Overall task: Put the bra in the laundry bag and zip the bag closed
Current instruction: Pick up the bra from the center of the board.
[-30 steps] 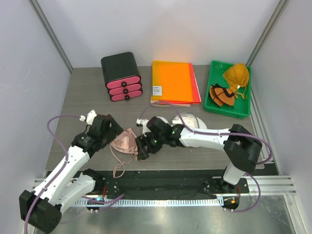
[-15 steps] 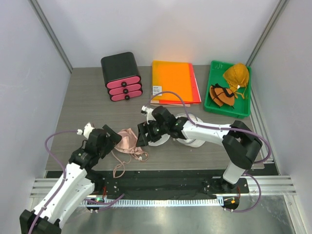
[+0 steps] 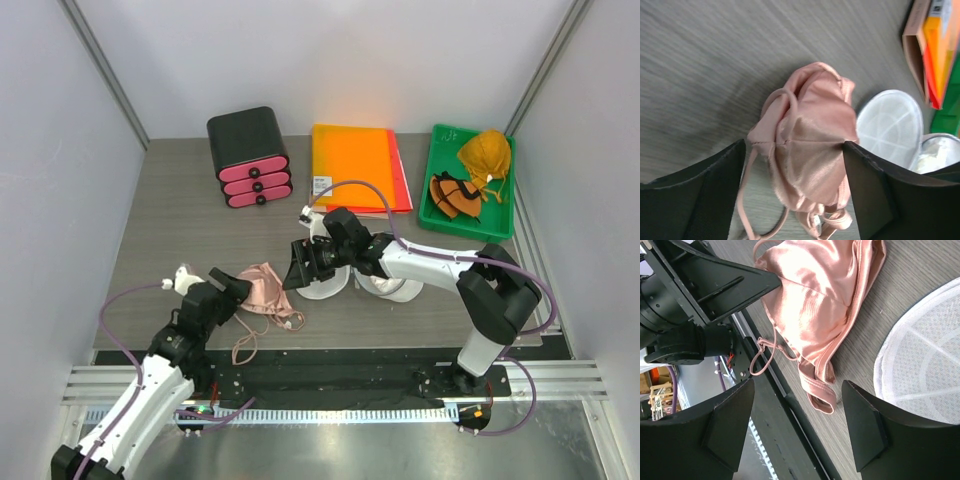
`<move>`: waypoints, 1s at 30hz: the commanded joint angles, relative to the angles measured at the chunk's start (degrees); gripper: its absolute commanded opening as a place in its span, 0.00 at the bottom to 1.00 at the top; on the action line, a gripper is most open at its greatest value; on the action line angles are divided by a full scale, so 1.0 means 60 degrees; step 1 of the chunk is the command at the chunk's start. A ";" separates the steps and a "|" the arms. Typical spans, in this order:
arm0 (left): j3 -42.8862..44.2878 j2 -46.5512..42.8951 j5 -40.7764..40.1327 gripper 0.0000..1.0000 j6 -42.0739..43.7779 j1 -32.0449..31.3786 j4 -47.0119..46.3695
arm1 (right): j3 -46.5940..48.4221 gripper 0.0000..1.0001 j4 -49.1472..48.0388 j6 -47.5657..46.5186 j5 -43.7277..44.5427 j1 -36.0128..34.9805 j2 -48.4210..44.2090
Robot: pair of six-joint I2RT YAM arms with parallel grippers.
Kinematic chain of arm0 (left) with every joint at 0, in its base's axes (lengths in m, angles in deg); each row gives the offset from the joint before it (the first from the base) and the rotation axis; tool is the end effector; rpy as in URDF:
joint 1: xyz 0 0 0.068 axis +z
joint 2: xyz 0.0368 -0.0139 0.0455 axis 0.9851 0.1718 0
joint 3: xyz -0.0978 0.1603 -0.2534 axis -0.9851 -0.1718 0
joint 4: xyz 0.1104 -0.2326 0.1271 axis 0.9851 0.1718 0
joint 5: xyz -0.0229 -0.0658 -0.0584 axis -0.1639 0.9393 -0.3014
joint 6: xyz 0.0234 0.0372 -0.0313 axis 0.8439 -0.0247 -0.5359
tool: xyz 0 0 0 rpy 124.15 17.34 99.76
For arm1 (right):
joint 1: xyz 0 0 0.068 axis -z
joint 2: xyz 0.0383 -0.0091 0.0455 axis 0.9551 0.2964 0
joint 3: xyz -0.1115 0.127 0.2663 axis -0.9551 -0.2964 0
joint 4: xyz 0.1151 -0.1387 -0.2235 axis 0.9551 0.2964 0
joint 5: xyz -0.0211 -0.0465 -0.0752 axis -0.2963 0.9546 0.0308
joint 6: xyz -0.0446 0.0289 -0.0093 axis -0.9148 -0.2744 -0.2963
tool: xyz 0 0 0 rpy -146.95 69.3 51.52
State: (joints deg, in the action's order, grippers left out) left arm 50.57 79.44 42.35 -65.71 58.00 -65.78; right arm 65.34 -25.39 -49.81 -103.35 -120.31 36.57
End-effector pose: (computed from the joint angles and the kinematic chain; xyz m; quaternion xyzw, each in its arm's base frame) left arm 0.1012 -0.0322 0.1671 -0.3761 0.8008 -0.2392 0.4000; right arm 0.2507 0.3008 0.2397 -0.2443 0.8384 0.4519 0.1822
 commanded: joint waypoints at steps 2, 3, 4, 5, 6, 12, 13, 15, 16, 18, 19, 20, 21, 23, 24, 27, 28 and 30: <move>-0.0176 0.0271 0.0103 0.68 0.0145 0.0023 -0.2137 | -0.0103 0.76 -0.0633 0.0310 -0.0307 0.0000 -0.0111; -0.0191 0.0374 0.0190 0.60 0.0232 0.0037 -0.2256 | -0.0161 0.75 -0.0722 0.0383 -0.0322 -0.0043 -0.0111; -0.0133 0.0563 0.0235 0.52 0.0306 0.0023 -0.2315 | -0.0234 0.75 -0.0795 0.0442 -0.0307 -0.0102 -0.0096; -0.0074 0.0652 0.0250 0.44 0.0350 0.0023 -0.2330 | -0.0249 0.75 -0.0883 0.0442 -0.0307 -0.0146 -0.0067; 0.0042 0.0711 0.0308 0.22 0.0467 0.0037 -0.2316 | -0.0235 0.76 -0.0869 0.0413 -0.0307 -0.0219 -0.0052; 0.0906 0.0493 0.0162 0.00 0.0848 0.0023 -0.1218 | -0.0001 0.76 -0.0577 0.0179 -0.0293 -0.0249 0.0094; 0.1024 0.0361 0.0177 0.00 0.0979 0.0023 -0.1000 | 0.0115 0.76 -0.0431 0.0135 -0.0292 -0.0249 0.0080; 0.1331 -0.0078 0.0177 0.00 0.1112 0.0037 -0.0837 | 0.0248 0.76 -0.0298 0.0018 -0.0307 -0.0234 0.0036; 0.1463 -0.0210 0.0162 0.00 0.1199 0.0037 -0.0662 | 0.0350 0.76 -0.0182 -0.0011 -0.0322 -0.0234 0.0007; 0.1988 -0.0358 0.0089 0.00 0.1390 0.0037 -0.0428 | 0.0482 0.77 -0.0166 -0.0157 -0.0380 -0.0234 -0.0081; 0.2238 -0.0329 -0.0042 0.00 0.1362 0.0037 0.0139 | 0.0584 0.79 0.0211 -0.0231 -0.0366 -0.0234 -0.0125; 0.2763 -0.0067 -0.0333 0.00 0.1289 0.0037 0.0435 | 0.0629 0.81 0.0273 -0.0333 -0.0351 -0.0234 -0.0169; 0.3015 0.0109 -0.0423 0.00 0.1274 0.0037 0.0670 | 0.0658 0.82 0.0273 -0.0609 -0.0337 -0.0263 -0.0285; 0.3890 0.0606 -0.0730 0.00 0.1128 0.0037 0.1490 | 0.0805 0.93 0.0288 -0.0962 0.0129 -0.0380 -0.0447; 0.4230 0.1218 -0.0847 0.00 0.1054 0.0037 0.1855 | 0.0834 0.97 0.0288 -0.1515 0.0480 -0.0627 -0.0607; 0.5738 0.2638 -0.0951 0.00 0.1053 0.0023 0.3423 | 0.1170 1.00 0.0478 -0.2484 0.2297 -0.1068 -0.0668; 0.6061 0.2921 -0.0951 0.00 0.1097 0.0037 0.4021 | 0.1389 1.00 0.0536 -0.2908 0.3054 -0.1272 -0.0638; 0.6824 0.3477 -0.1068 0.00 0.1098 0.0037 0.4799 | 0.1493 1.00 0.0362 -0.3364 0.3747 -0.1580 -0.0696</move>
State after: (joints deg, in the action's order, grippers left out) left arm 84.40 94.52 38.77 -59.70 58.02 -50.48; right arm 70.17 -21.52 -60.48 -93.14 -125.77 35.67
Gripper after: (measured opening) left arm 0.025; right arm 0.996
